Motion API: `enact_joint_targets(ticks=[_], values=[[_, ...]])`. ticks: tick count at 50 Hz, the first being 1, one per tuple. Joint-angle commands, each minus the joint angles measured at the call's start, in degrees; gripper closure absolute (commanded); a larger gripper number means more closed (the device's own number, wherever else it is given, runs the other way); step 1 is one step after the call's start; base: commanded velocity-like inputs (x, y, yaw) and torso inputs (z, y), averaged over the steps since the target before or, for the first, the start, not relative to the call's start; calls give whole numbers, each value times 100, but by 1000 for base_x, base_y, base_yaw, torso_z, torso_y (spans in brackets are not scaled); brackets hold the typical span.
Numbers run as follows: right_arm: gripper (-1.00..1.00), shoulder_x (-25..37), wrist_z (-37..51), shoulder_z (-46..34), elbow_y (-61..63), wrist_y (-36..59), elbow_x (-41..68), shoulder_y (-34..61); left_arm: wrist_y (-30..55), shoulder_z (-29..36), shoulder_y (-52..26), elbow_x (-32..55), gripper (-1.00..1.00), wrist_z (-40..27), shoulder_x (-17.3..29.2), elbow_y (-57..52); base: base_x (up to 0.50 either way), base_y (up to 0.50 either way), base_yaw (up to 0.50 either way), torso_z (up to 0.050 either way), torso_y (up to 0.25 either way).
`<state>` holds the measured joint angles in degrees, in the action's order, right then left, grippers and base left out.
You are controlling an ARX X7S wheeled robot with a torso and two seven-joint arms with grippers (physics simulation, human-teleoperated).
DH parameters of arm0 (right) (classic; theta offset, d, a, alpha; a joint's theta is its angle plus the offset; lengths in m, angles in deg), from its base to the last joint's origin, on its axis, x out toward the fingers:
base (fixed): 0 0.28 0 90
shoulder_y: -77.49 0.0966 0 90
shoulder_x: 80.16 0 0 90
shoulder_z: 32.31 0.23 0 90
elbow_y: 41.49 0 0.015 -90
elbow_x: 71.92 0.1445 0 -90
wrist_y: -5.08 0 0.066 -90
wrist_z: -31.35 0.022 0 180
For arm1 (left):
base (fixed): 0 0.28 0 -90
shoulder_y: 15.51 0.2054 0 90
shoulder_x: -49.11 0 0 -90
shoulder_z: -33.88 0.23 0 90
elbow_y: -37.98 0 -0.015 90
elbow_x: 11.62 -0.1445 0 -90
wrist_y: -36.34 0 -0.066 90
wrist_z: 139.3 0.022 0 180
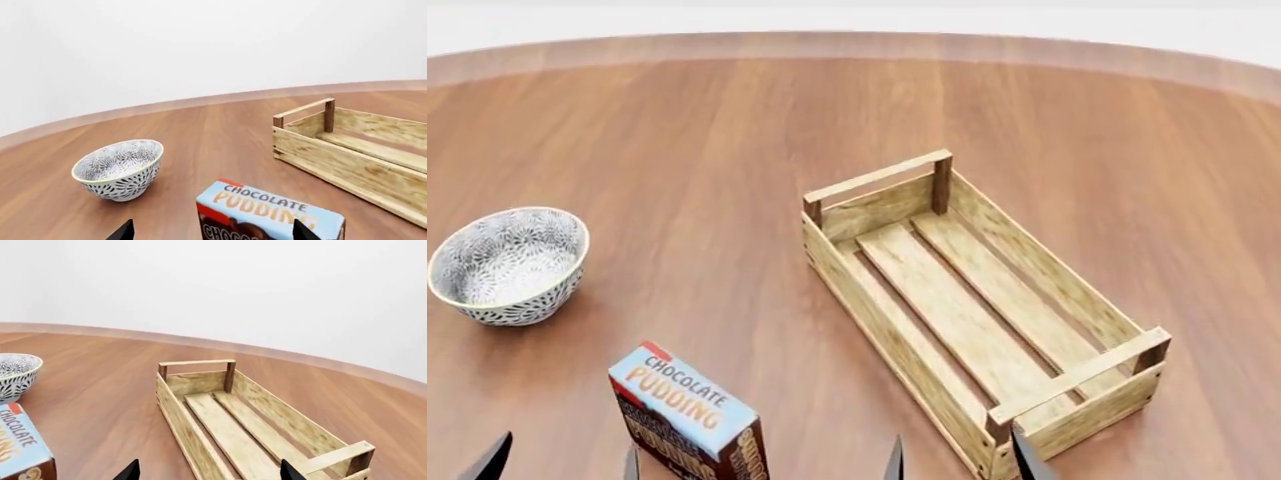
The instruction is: Pick up the chocolate pudding and put it in the tray.
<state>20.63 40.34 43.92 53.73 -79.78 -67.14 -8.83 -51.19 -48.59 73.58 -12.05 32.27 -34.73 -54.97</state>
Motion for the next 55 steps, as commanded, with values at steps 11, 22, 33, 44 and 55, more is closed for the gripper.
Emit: enact_joint_targets(ticks=[11, 22, 33, 44, 55], values=[[-100, 48, 49, 0, -73, -95, 131, -6, 30, 137, 41, 229, -100, -64, 82, -119, 374, 0, 0, 0, 0], [-100, 40, 83, -51, -177, -132, 139, 41, 7, 188, 36, 272, -100, -121, 137, -85, 375, 0, 0, 0, 0], [-100, 97, -63, -144, 88, 84, 350, -65, 43, 214, 50, 355, -100, -170, 184, -170, 94, 0, 0, 0, 1], [-100, 342, -284, -158, 54, -345, 460, -422, -132, 228, 65, 466, -100, -179, 216, 0, 0, 0, 0, 0, 0], [-100, 542, -578, -174, 125, -852, 685, -906, -148, 243, 84, 541, -100, -212, 267, -46, 0, 0, 0, 0, 0]])
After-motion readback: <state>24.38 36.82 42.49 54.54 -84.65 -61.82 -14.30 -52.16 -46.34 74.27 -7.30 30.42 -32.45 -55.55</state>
